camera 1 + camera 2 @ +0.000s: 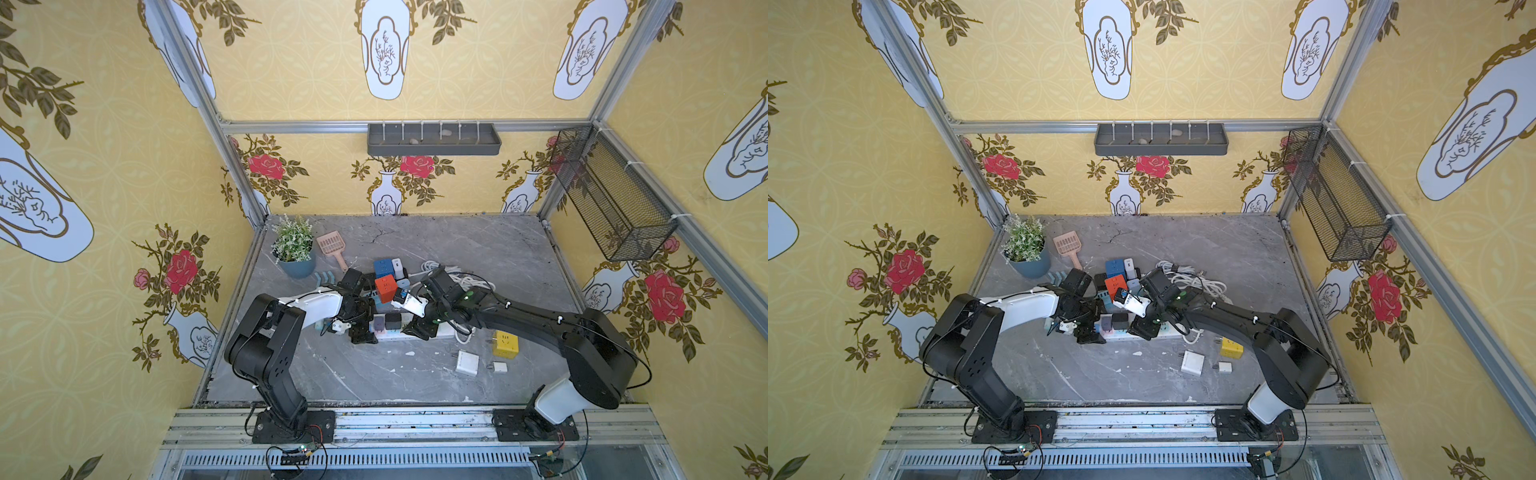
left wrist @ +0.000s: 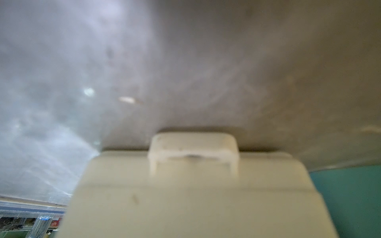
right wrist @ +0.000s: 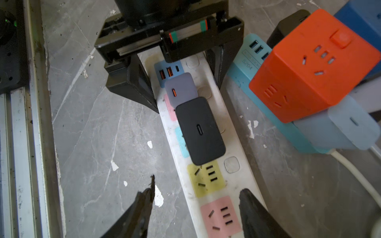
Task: Pull the plug off the socket
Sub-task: Remove the plug from the socket.
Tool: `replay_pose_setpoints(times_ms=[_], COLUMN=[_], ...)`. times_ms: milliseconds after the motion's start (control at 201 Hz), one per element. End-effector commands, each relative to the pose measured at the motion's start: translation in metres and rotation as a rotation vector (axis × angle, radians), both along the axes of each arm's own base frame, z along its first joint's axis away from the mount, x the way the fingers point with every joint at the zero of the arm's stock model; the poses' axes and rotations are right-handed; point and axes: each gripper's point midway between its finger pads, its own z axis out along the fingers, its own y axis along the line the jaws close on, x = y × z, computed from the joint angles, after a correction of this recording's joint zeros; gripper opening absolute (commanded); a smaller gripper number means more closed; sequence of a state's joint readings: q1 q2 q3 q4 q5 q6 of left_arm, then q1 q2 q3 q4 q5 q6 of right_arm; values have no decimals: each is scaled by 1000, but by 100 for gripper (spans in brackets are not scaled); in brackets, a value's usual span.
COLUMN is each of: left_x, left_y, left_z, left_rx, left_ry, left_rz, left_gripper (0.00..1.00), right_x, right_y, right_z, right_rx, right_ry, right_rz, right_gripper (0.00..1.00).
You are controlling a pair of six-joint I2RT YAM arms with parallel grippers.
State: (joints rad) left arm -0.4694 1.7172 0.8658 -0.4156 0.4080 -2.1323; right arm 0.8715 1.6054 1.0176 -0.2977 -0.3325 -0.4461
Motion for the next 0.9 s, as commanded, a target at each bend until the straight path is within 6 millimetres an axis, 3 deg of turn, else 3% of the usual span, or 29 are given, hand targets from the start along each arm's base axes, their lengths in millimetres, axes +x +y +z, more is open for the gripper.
replay_pose_setpoints(times_ms=[0, 219, 607, 891], left_x=[-8, -10, -10, -11], left_y=[30, 32, 32, 32], left_z=[-21, -22, -21, -22], left_rx=[171, 176, 181, 185], left_ry=[125, 127, 129, 137], left_rz=[296, 297, 291, 287], left_gripper=[16, 16, 16, 16], right_x=[3, 6, 7, 5], right_y=[11, 17, 36, 39], right_z=[-1, -22, -32, -41], right_rx=[14, -52, -76, -113], right_ry=[-27, -20, -33, -69], right_rz=[85, 148, 205, 233], right_gripper=[68, 65, 58, 45])
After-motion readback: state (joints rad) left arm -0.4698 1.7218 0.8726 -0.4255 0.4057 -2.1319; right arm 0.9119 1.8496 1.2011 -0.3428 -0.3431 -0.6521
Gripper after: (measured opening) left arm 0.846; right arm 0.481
